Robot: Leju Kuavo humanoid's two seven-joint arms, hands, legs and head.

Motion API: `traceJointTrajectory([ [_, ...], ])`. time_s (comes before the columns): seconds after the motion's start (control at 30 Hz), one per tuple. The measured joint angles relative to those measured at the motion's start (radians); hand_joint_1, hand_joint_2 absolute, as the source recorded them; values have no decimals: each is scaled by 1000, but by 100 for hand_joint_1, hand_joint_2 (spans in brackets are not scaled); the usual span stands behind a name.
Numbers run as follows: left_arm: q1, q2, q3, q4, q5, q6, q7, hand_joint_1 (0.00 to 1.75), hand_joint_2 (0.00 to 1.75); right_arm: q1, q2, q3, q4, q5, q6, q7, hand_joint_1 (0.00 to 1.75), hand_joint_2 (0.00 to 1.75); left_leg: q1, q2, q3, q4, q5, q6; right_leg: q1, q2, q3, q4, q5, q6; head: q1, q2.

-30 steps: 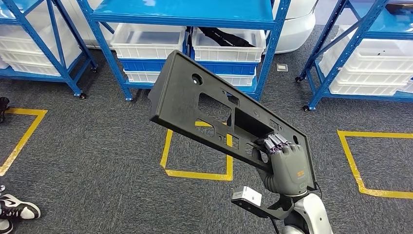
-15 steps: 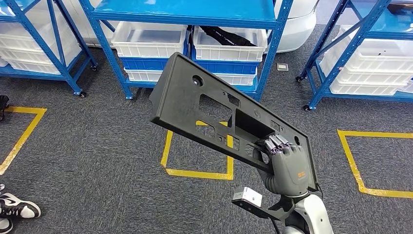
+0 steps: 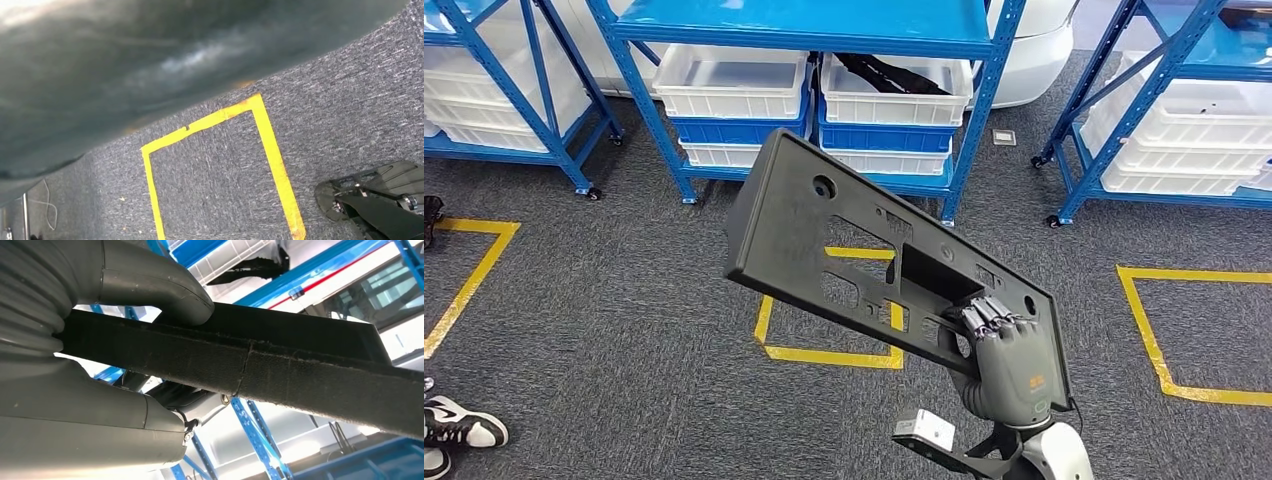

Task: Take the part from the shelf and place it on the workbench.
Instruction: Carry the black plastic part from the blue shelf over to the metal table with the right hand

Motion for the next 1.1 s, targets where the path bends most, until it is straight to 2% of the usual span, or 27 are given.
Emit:
traceJointTrajectory([
  [0.3,1,3,4,0,0,0,-11,0,0,7,23,22,21,-44,-30,-11,175,175,0,0,0,0,0,0,0,0,0,0,0,0,0,0],
  [0.87,1,7,16,0,-12,0,-13,0,0,6,24,27,27,-37,-27,-12,175,175,0,0,-1,0,0,0,-1,0,0,0,0,0,0,0],
  [1.1,1,10,16,0,-18,0,-13,0,0,7,24,27,27,-15,-27,-12,175,175,-7,-2,-6,9,-8,14,-6,0,0,-3,1,9,0,0],
])
